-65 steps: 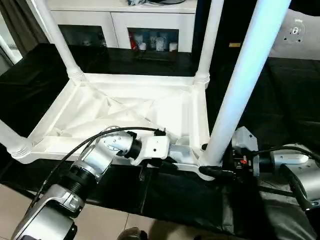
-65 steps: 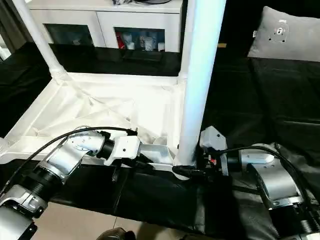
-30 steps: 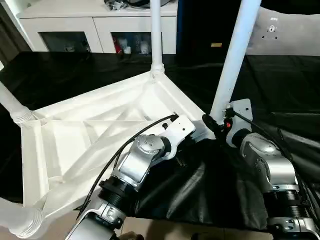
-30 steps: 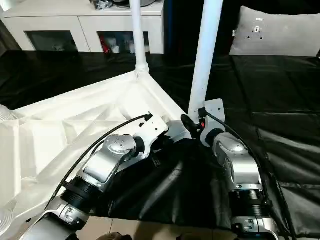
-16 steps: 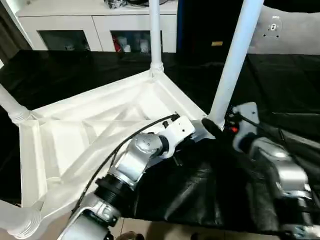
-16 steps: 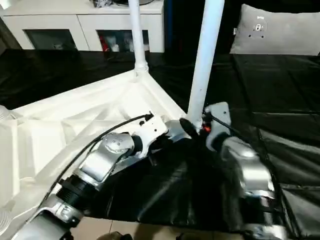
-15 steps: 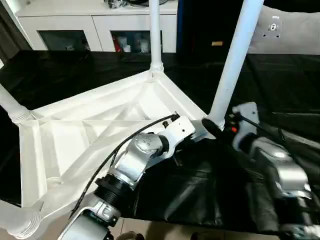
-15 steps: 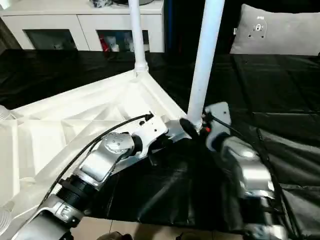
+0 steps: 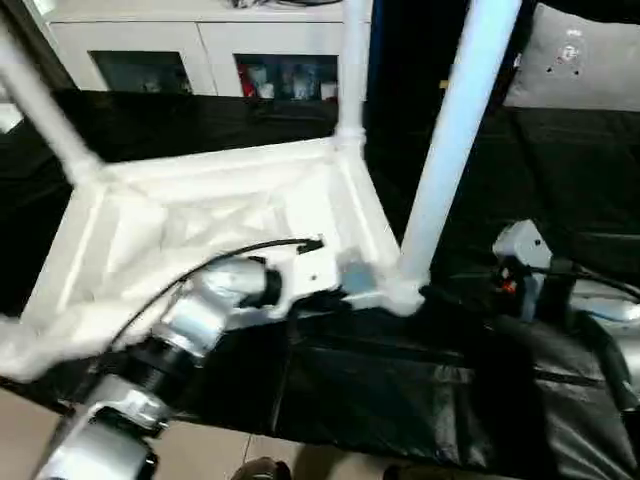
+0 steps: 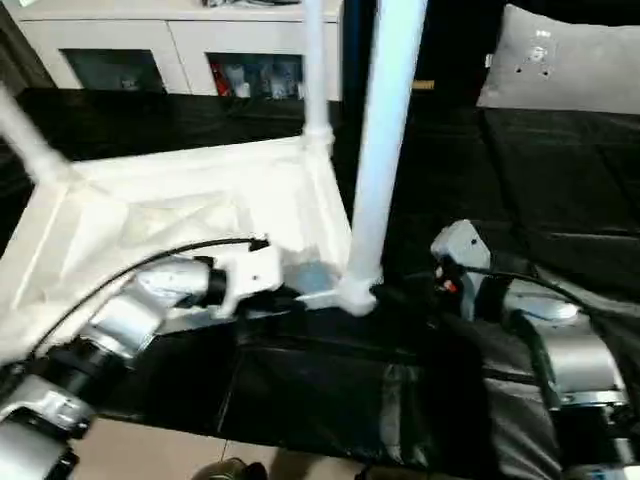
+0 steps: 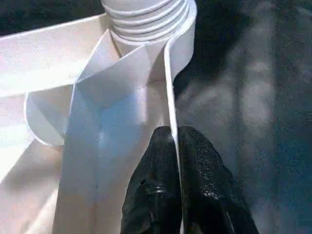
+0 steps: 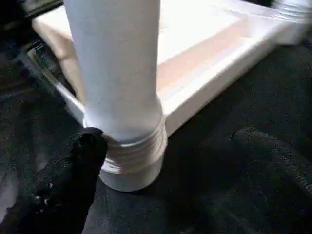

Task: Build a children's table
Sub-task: Rotate leg to tighten

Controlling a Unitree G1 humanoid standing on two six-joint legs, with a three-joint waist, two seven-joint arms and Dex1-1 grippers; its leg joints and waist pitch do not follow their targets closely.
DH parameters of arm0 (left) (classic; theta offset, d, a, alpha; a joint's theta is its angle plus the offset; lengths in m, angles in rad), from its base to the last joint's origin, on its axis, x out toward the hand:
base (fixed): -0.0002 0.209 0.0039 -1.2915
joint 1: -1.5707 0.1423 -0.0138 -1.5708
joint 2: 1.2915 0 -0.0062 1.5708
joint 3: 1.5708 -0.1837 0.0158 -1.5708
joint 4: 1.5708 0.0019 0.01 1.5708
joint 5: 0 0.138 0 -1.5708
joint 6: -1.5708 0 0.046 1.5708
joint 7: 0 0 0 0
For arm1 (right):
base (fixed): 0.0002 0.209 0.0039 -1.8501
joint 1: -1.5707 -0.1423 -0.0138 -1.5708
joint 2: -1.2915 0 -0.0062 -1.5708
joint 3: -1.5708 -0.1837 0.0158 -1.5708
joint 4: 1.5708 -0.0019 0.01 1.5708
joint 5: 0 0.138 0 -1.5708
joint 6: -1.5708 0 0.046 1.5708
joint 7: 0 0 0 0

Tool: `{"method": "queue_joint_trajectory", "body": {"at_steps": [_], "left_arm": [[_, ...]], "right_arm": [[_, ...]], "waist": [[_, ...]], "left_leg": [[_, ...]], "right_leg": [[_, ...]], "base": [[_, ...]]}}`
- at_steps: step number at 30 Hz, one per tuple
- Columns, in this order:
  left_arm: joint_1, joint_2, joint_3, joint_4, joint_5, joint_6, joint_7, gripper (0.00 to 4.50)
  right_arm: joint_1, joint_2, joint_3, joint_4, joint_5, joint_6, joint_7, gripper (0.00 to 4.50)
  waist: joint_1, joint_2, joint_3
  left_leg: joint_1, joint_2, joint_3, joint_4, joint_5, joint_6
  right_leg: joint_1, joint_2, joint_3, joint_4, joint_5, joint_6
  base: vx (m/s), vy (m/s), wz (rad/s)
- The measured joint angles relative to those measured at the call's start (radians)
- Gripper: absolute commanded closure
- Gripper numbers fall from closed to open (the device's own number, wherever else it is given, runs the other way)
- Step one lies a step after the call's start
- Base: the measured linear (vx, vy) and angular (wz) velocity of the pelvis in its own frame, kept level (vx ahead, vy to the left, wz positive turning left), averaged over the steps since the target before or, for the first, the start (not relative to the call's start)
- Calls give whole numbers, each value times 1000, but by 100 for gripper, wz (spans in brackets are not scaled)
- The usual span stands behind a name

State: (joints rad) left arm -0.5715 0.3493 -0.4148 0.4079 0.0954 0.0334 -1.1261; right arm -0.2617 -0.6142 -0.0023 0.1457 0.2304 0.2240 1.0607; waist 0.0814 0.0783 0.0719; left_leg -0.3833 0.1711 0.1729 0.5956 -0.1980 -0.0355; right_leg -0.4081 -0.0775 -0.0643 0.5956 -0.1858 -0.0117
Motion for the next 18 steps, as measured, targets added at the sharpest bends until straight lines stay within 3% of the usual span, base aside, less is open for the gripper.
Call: {"method": "queue_joint_trajectory", "body": {"at_steps": [4, 7, 18], "left_arm": [[-15, 33, -27, 13, -23, -55, -99, 450], [-16, 34, -33, 13, -28, -64, -121, 450], [-19, 30, -43, 30, -33, -96, -147, 450]], "right_arm": [[17, -31, 53, -20, 6, -52, 124, 5], [18, -31, 69, -20, 13, -53, 161, 31], [14, 5, 123, -4, 17, -60, 194, 116]], "waist": [[19, 0, 0], [28, 0, 0], [34, -1, -1]], "left_leg": [[0, 1, 0, 3, 0, 0], [-1, 1, 0, 7, 0, 0], [-1, 1, 0, 12, 1, 1]], "right_leg": [[0, 0, 0, 2, 0, 0], [0, -1, 0, 5, 0, 0], [0, -2, 0, 12, 1, -1]], "base": [[0, 0, 0], [0, 0, 0], [0, 0, 0]]}}
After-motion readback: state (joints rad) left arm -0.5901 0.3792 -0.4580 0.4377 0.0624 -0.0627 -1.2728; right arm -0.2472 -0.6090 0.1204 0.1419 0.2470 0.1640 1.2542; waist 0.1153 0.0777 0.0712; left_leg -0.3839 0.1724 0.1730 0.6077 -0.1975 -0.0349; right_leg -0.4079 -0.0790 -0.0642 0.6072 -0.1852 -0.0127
